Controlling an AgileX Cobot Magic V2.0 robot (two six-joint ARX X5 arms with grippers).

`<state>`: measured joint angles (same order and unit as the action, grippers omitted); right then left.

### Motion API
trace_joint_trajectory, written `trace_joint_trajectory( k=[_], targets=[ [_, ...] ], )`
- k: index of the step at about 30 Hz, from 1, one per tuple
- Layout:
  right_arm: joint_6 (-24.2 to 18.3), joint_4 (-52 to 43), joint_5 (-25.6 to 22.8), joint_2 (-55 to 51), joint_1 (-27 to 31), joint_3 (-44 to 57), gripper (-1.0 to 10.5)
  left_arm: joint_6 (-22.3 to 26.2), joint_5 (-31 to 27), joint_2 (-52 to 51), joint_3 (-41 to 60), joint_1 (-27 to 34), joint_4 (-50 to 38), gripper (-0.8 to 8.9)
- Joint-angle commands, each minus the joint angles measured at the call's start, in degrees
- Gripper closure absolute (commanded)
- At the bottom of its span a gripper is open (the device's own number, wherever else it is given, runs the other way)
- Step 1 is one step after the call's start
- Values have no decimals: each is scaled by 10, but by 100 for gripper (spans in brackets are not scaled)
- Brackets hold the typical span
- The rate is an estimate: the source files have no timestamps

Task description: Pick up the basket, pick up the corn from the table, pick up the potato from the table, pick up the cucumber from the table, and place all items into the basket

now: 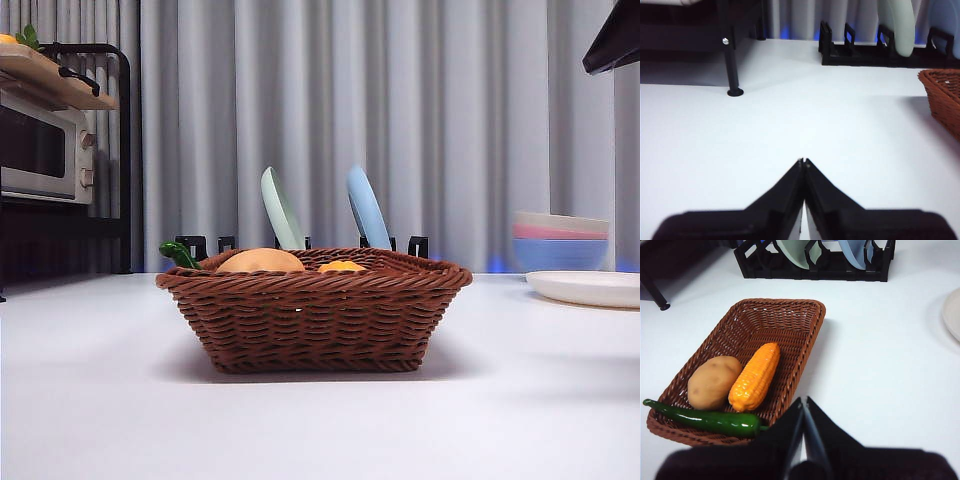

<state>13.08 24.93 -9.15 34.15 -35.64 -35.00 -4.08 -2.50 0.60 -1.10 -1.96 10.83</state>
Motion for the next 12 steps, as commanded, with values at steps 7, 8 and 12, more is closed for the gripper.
trace_joint_trajectory(
  k=[7, 8, 12],
  targets=[
    [5, -2, -2, -1, 0, 4, 945, 26, 12, -5, 9, 2, -1, 816],
    [5, -2, -2, -1, 0, 4, 945, 26, 12, -5, 9, 2, -1, 815],
    [5, -2, -2, -1, 0, 4, 945, 26, 12, -5, 9, 2, -2, 815]
  ],
)
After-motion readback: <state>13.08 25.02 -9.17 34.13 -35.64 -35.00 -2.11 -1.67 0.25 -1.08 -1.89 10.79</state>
